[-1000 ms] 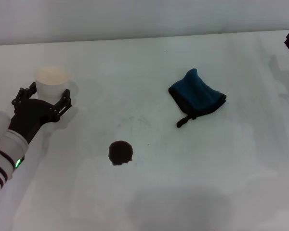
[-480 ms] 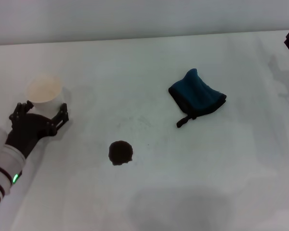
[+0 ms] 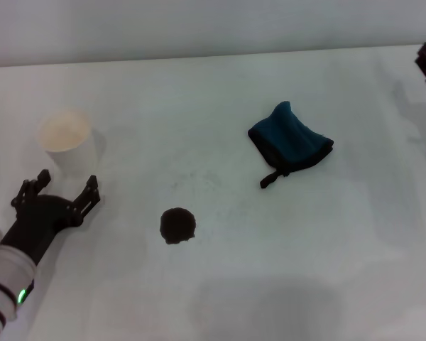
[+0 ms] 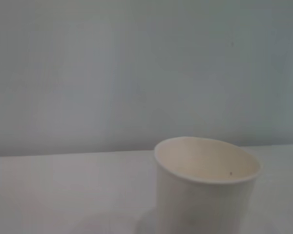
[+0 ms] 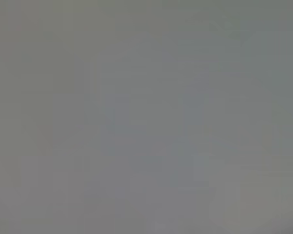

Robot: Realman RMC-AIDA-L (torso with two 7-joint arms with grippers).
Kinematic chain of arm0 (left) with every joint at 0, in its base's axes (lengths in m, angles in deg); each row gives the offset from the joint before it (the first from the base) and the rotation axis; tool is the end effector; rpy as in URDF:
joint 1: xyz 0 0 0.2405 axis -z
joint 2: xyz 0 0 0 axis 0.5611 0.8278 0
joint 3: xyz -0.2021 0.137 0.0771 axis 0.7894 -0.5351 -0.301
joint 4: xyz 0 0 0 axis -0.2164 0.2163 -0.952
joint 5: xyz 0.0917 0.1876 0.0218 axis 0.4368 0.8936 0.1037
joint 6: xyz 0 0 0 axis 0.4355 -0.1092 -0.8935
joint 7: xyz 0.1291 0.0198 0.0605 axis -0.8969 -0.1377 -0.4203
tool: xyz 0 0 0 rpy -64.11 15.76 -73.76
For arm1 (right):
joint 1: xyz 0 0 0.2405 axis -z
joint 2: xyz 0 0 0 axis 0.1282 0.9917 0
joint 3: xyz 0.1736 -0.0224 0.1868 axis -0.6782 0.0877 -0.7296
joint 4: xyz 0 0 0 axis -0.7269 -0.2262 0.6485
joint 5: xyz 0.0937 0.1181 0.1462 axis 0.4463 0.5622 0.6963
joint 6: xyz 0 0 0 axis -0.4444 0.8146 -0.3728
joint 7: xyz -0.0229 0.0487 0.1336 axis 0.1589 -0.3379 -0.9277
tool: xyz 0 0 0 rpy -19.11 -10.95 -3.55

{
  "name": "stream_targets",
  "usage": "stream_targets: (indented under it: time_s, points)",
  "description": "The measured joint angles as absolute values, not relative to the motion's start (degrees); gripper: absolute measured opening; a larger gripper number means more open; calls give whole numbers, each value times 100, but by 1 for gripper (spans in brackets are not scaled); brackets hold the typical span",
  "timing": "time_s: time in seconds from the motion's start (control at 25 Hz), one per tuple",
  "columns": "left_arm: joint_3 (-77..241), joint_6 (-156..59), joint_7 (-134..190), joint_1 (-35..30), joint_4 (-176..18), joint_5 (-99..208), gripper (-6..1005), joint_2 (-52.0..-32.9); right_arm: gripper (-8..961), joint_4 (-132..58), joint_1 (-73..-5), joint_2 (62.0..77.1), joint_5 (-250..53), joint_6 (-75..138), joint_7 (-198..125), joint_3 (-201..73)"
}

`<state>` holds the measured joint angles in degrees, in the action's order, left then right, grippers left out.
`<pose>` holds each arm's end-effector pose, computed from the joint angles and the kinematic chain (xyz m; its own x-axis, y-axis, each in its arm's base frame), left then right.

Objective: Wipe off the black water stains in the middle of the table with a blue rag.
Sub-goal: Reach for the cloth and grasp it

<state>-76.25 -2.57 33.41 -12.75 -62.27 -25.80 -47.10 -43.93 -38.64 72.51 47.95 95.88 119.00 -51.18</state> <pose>-0.3285 0.2811 -0.1007 0.6952 0.2892 0.6581 0.7182 -0.3178 -0.6190 0.3807 0.3534 0.0264 0.4535 -0.0875 -0.8870 -0.8754 0.1430 -0.4617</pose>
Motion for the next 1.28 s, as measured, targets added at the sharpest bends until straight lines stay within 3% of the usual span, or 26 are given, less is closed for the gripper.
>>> stream_targets:
  time_s: [0.2, 0.36, 0.56, 0.72, 0.76, 0.84, 1.04, 1.28]
  points:
    - [-7608, -129, 3379, -1668, -6085, -2644, 891, -4689, 790, -3990, -3963, 7236, 4073, 9600, 10887, -4551]
    - [-7557, 378, 3649, -2040, -6074, -2667, 890, -4668, 789, -2516, -3906, 7158, 2874, 9280, 8303, -3222]
    - [-7545, 1084, 4105, -2280, -6257, -2670, 889, -4659, 788, -171, -3714, 6956, 920, 8522, 4902, -1422]
    - [-7488, 1228, 4408, -2286, -6558, -2732, 889, -4656, 783, 1027, -3975, 6824, -1489, 8711, 2432, -930]
    - [-7474, 1358, 4480, -2257, -6643, -2764, 889, -4647, 781, 1630, -4218, 6827, -3230, 9340, 1021, -818]
    - [-7474, 1442, 4519, -2228, -6702, -2786, 888, -4642, 779, 1864, -4319, 6863, -3896, 9689, 534, -795]
    - [-7452, 1605, 4606, -2002, -6908, -2807, 887, -4629, 773, 2620, -4811, 7264, -6461, 11225, -819, -578]
    - [-7402, 1617, 4873, -1838, -7229, -2814, 887, -4629, 768, 2326, -4941, 7275, -6439, 11121, -1782, 793]
